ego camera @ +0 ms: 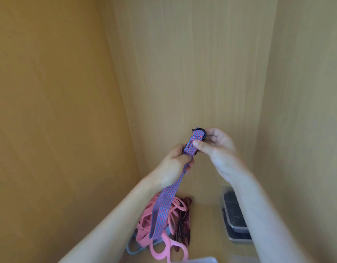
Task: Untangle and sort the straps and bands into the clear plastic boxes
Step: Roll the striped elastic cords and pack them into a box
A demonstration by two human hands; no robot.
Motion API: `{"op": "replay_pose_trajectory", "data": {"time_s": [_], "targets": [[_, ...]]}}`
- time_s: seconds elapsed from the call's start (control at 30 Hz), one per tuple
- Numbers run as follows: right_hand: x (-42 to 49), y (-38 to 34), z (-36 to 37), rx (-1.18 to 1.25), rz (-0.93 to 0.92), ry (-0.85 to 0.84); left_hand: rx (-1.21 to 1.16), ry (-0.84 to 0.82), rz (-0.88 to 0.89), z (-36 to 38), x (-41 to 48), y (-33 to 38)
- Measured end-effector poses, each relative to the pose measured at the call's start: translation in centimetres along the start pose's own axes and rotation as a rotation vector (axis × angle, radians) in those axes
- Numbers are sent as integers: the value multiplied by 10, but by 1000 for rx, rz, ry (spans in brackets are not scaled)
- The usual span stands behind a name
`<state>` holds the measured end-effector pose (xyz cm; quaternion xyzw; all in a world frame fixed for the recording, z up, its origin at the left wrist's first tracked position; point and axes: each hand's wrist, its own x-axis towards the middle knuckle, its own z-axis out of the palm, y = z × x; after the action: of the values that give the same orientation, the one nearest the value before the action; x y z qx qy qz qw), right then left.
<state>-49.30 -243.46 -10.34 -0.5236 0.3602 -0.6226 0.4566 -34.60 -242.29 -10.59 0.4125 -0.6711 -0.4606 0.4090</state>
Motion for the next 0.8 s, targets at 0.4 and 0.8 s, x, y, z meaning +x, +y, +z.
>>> {"op": "replay_pose_trajectory", "data": {"time_s": [0.4, 0.8], "targets": [[-15, 10, 10, -322, -248, 82, -75, 34, -32, 2, -11, -9], [-27, 27, 16, -591, -569, 32, -433, -28, -198, -9, -19, -10]]}}
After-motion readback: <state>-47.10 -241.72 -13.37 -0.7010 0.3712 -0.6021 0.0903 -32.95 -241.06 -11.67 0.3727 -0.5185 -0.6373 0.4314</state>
